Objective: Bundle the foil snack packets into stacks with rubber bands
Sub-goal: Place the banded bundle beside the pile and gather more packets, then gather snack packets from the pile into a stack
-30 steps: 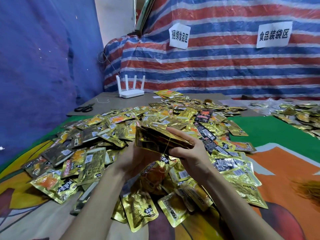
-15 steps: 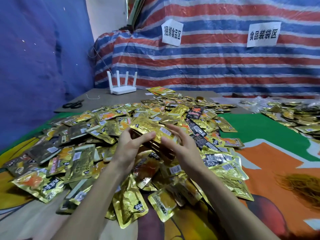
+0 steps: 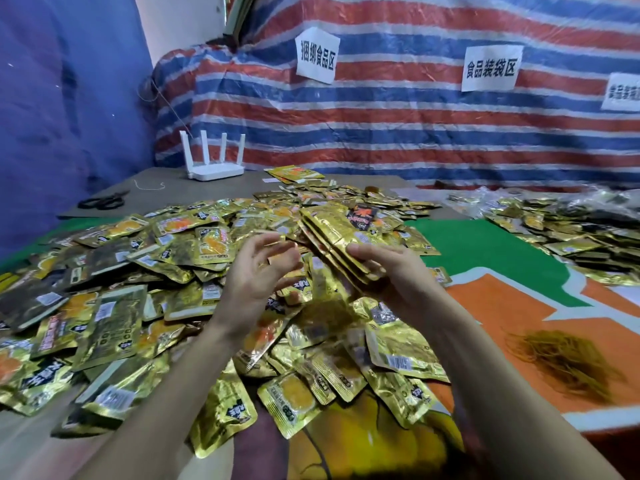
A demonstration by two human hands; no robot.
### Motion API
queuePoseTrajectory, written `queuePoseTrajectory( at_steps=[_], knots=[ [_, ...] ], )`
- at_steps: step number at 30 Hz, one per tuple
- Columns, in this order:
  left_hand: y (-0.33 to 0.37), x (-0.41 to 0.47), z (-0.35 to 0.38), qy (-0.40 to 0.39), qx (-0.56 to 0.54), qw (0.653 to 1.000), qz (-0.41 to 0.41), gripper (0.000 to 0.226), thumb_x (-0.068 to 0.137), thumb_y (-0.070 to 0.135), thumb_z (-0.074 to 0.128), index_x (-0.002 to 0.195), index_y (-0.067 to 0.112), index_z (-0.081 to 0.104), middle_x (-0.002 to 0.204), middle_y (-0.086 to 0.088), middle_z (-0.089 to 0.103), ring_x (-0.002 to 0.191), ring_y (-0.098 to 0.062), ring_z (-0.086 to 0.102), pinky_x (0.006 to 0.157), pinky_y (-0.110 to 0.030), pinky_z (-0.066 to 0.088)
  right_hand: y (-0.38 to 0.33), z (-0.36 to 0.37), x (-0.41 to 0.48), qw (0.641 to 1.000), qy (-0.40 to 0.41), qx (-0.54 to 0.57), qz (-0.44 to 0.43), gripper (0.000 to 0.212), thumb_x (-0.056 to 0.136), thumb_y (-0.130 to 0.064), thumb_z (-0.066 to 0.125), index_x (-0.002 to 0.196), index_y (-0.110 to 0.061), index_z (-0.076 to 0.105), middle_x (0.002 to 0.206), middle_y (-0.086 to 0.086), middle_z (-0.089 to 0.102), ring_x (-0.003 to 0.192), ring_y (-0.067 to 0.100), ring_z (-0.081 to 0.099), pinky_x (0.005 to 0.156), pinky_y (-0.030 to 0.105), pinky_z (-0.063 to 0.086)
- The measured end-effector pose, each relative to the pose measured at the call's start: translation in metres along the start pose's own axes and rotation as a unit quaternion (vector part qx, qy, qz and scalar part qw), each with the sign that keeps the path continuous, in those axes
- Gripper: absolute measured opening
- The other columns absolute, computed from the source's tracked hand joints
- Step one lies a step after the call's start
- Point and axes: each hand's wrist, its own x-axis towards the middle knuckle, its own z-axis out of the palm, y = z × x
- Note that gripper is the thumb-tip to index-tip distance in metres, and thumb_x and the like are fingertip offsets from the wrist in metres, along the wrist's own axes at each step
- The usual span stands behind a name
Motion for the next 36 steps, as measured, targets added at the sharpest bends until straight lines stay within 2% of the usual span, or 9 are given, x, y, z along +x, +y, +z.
queuePoseTrajectory(
  at_steps=[2, 6, 12, 16, 19, 23, 29, 34, 36],
  knots=[
    [-0.001, -0.004, 0.005, -0.027, 0.075, 0.997, 0.022, 0.045, 0.082, 0.044, 0.068, 0.120, 0.021, 0.060, 0.122, 0.000, 0.068, 0.110, -0.019, 0.068, 0.091, -0.035, 0.057, -0.006, -0.023, 0.007, 0.998, 0.065, 0.020, -0.012, 0.050, 0.062, -0.017, 0.085, 0.100, 0.011, 0.068, 0.091, 0.026, 0.072, 0.062, 0.031, 0.070, 0.053, 0.033, 0.058],
    [0.009, -0.004, 0.021, -0.081, 0.133, 0.986, 0.060, 0.038, 0.090, 0.044, 0.056, 0.124, 0.029, 0.061, 0.121, 0.013, 0.068, 0.114, -0.005, 0.064, 0.092, -0.020, 0.053, -0.019, -0.077, 0.026, 0.978, 0.205, 0.004, -0.028, 0.041, 0.072, -0.006, 0.084, 0.105, 0.013, 0.067, 0.092, 0.027, 0.070, 0.060, 0.033, 0.070, 0.054, 0.036, 0.059],
    [0.006, -0.002, 0.033, -0.061, 0.114, 0.987, 0.093, 0.031, 0.091, 0.036, 0.056, 0.118, 0.025, 0.065, 0.114, 0.009, 0.072, 0.111, -0.010, 0.066, 0.091, -0.025, 0.054, -0.025, -0.151, 0.055, 0.925, 0.369, -0.090, -0.002, 0.033, 0.078, -0.007, 0.083, 0.100, 0.009, 0.064, 0.093, 0.027, 0.071, 0.054, 0.030, 0.070, 0.046, 0.035, 0.058],
    [0.002, 0.001, 0.048, -0.074, 0.117, 0.986, 0.095, 0.026, 0.090, 0.036, 0.058, 0.113, 0.028, 0.068, 0.110, 0.008, 0.074, 0.108, -0.011, 0.068, 0.088, -0.025, 0.054, -0.022, -0.197, 0.062, 0.869, 0.459, -0.184, 0.016, 0.041, 0.074, -0.016, 0.086, 0.101, 0.008, 0.067, 0.102, 0.023, 0.072, 0.086, 0.038, 0.073, 0.079, 0.051, 0.062],
    [0.004, 0.004, 0.063, -0.094, 0.115, 0.984, 0.093, 0.025, 0.089, 0.036, 0.059, 0.111, 0.029, 0.069, 0.111, 0.005, 0.073, 0.107, -0.012, 0.068, 0.091, -0.029, 0.053, -0.022, -0.217, 0.071, 0.839, 0.501, -0.215, 0.005, 0.042, 0.075, -0.019, 0.084, 0.103, 0.008, 0.068, 0.105, 0.022, 0.072, 0.092, 0.037, 0.071, 0.085, 0.049, 0.060],
    [0.008, 0.005, 0.074, -0.116, 0.120, 0.983, 0.079, 0.025, 0.089, 0.036, 0.057, 0.108, 0.025, 0.068, 0.105, 0.005, 0.074, 0.103, -0.011, 0.068, 0.089, -0.027, 0.055, -0.016, -0.228, 0.087, 0.804, 0.534, -0.263, 0.013, 0.049, 0.078, -0.026, 0.082, 0.112, 0.006, 0.067, 0.117, 0.020, 0.069, 0.107, 0.035, 0.066, 0.092, 0.042, 0.056],
    [0.003, -0.002, 0.060, -0.136, 0.145, 0.979, 0.054, 0.019, 0.091, 0.031, 0.060, 0.103, 0.021, 0.071, 0.098, 0.005, 0.075, 0.095, -0.009, 0.070, 0.084, -0.020, 0.054, -0.010, -0.253, 0.106, 0.788, 0.516, -0.330, 0.060, 0.063, 0.081, -0.033, 0.083, 0.123, 0.007, 0.059, 0.131, 0.024, 0.060, 0.118, 0.038, 0.058, 0.092, 0.040, 0.049],
    [0.000, 0.000, 0.046, -0.076, 0.141, 0.986, 0.042, 0.018, 0.096, 0.031, 0.058, 0.106, 0.023, 0.071, 0.102, 0.005, 0.074, 0.100, -0.011, 0.068, 0.088, -0.029, 0.054, -0.015, -0.257, 0.101, 0.665, 0.478, -0.555, 0.147, 0.080, 0.089, -0.060, 0.063, 0.138, 0.001, 0.049, 0.156, 0.029, 0.031, 0.146, 0.045, 0.025, 0.119, 0.056, 0.020],
    [0.001, 0.001, 0.046, -0.052, 0.137, 0.988, 0.057, 0.020, 0.096, 0.035, 0.058, 0.108, 0.023, 0.070, 0.103, 0.006, 0.074, 0.101, -0.011, 0.068, 0.086, -0.025, 0.055, -0.024, -0.238, 0.095, 0.660, 0.464, -0.585, 0.090, 0.080, 0.093, -0.059, 0.057, 0.146, -0.001, 0.041, 0.158, 0.028, 0.028, 0.147, 0.045, 0.022, 0.120, 0.060, 0.017]
  ],
)
